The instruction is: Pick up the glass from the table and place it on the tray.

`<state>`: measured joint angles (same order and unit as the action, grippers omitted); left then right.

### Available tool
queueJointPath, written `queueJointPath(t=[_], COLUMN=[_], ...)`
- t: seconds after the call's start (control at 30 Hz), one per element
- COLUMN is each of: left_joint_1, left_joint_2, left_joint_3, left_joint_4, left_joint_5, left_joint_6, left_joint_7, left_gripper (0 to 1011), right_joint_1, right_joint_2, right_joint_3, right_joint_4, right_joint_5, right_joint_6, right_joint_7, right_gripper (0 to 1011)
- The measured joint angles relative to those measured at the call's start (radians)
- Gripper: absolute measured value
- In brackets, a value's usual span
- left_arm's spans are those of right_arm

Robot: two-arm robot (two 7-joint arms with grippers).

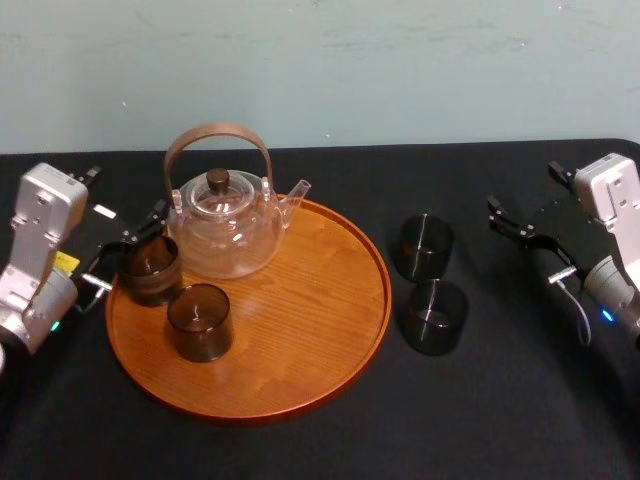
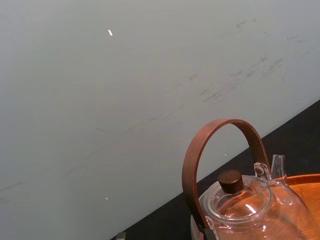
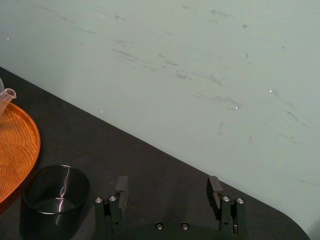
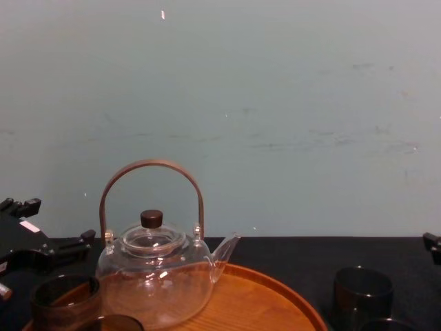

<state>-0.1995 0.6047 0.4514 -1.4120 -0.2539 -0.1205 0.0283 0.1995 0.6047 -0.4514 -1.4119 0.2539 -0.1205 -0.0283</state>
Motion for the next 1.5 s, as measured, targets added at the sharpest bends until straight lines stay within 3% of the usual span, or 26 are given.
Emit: queueJointPath(t=[1.5], left_joint_1=[0.000], left_joint_2=[0.000], left_joint_3=[0.000], left_joint_4=[0.000], left_joint_5=[0.000], left_joint_6=[0.000], left_joint_7=[0.000], left_gripper=[1001], right_joint_1=[0.000], right_joint_2=[0.000], right_joint_3=[0.000], right_joint_4=[0.000], right_joint_5=[0.000], right_joint_6=[0.000], right_joint_7=[0.000], right_gripper=[1002])
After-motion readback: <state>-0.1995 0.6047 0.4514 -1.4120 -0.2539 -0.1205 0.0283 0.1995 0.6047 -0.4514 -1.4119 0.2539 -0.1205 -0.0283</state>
